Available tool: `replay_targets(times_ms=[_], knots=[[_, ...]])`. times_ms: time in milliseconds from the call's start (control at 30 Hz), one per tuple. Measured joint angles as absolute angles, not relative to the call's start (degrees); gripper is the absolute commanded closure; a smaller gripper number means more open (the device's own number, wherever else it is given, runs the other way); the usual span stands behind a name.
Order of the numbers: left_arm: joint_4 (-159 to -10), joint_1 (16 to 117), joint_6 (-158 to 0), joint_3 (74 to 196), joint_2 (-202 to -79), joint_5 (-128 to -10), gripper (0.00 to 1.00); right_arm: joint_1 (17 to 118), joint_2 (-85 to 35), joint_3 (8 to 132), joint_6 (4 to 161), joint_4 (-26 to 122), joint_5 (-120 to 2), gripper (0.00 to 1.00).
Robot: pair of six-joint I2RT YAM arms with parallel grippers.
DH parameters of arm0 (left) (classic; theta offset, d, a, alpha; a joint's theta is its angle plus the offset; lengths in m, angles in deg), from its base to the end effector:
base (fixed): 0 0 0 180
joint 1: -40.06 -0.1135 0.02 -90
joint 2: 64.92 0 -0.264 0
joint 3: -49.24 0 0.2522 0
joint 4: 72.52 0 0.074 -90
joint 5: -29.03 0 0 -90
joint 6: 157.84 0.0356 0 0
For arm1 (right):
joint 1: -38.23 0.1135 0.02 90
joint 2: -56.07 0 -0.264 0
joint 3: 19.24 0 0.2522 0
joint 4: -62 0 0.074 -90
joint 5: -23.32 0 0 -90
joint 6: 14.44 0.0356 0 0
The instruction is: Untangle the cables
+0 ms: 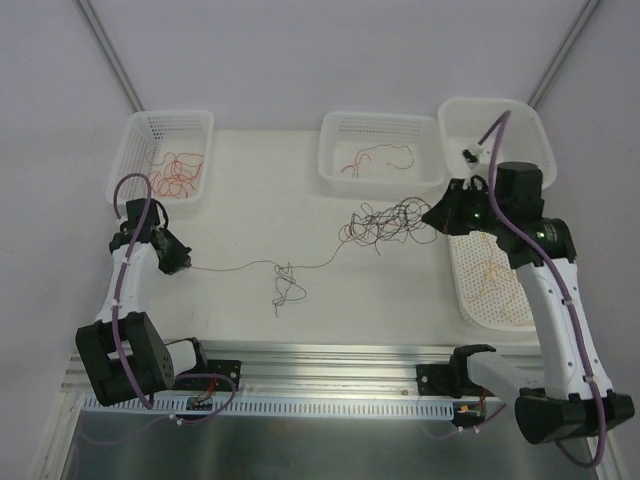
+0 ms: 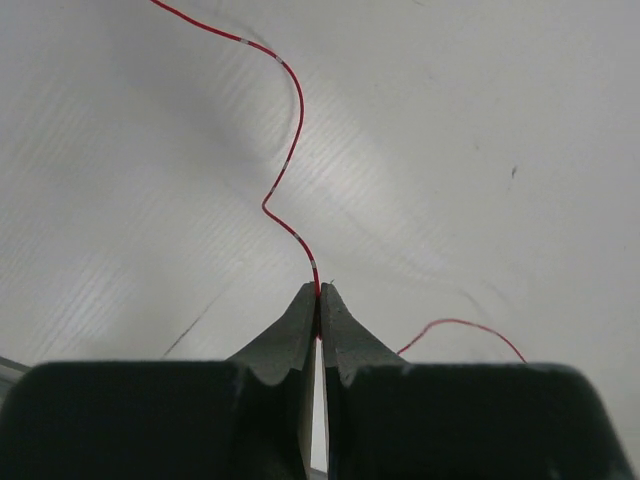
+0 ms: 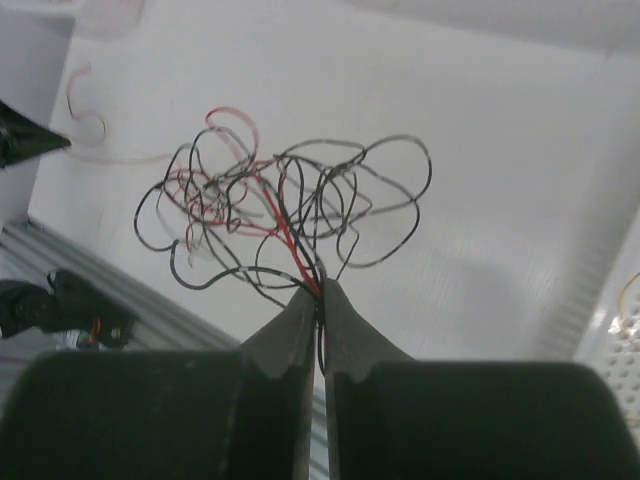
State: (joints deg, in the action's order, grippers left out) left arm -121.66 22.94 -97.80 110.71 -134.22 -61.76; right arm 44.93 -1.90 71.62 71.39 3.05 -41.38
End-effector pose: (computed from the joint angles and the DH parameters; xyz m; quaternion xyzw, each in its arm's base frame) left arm 0.2259 0.0691 0.2342 -0.3811 0.8797 -0.0384 0.2817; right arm 0.1841 0.0369 0.4276 -0.1938 0.8130 0.1971 0.5124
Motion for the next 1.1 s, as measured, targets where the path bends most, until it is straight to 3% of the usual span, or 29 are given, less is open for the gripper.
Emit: replay_targets(times_ms=[67,100,267,367,467,500,667,833,1100], knots=[[-121.4,24.3,-97.7,110.7,-133.8,-63.6,1.00,48.1,-4.6,67.4,71.5,4.3,-42.1,0.77],[-121.3,25.2,-97.5,110.7,-133.6,-64.2,1.00,50.0,-6.0,65.0,71.8,4.6,-42.8,0.61],[-120.9,28.1,-96.1,109.6,-132.5,-67.5,0.88,55.6,-12.0,57.2,72.9,4.5,-48.2,0.36],[-121.0,28.7,-95.0,108.2,-130.4,-68.7,0.82,57.8,-12.8,57.5,72.7,4.6,-52.2,0.35],[-121.2,30.0,-93.9,107.8,-127.5,-70.1,0.60,61.7,-13.5,61.0,71.5,4.1,-54.8,0.34],[-121.2,30.4,-93.7,107.8,-126.5,-70.6,0.46,63.1,-14.1,62.7,71.3,4.4,-54.8,0.34],[-121.1,33.1,-93.6,107.2,-121.2,-74.0,0.24,70.3,-18.7,66.8,71.3,10.5,-52.2,0.34],[-121.2,36.3,-94.1,106.3,-117.9,-76.6,0.19,78.2,-29.1,68.3,71.9,18.0,-48.0,0.34],[-121.0,37.1,-94.7,105.2,-120.8,-77.2,0.29,85.9,-46.2,69.5,74.7,30.2,-43.6,0.37]])
